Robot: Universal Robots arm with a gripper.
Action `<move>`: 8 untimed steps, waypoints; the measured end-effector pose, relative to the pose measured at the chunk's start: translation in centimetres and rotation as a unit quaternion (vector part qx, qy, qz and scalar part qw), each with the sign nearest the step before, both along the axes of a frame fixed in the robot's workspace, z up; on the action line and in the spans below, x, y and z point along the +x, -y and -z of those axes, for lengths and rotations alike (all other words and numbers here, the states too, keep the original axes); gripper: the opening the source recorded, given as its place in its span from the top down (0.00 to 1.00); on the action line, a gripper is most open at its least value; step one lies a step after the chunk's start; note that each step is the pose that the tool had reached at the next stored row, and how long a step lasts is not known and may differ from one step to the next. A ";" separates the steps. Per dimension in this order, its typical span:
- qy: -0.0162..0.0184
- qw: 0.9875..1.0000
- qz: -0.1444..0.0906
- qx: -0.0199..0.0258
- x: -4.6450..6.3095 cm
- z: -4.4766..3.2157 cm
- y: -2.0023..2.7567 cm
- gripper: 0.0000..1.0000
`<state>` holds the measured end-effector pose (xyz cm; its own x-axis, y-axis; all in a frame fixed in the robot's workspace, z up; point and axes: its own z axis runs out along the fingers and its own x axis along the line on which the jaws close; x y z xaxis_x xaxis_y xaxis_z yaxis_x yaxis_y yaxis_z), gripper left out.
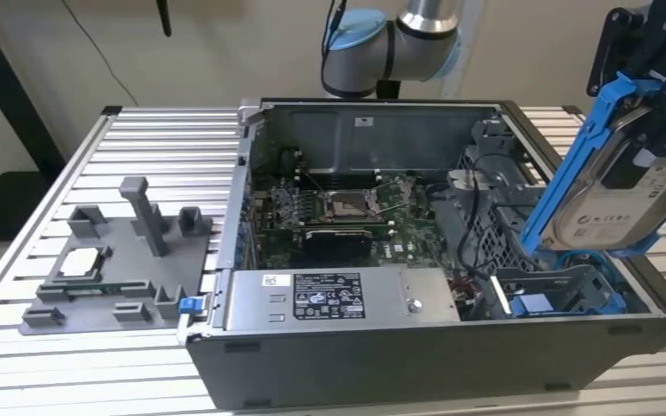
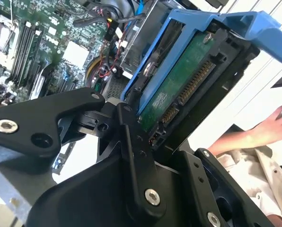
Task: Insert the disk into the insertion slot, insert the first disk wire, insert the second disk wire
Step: 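Insert the disk into the insertion slot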
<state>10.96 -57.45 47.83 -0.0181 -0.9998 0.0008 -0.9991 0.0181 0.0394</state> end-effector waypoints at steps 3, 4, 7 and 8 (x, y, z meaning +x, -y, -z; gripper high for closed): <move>0.000 1.000 0.000 0.000 0.0 0.11 0.00 1.00; 0.000 1.000 0.000 0.000 0.0 0.14 0.00 1.00; 0.000 1.000 0.000 0.001 0.0 0.25 0.00 1.00; 0.000 1.000 0.000 0.001 0.0 0.29 0.00 1.00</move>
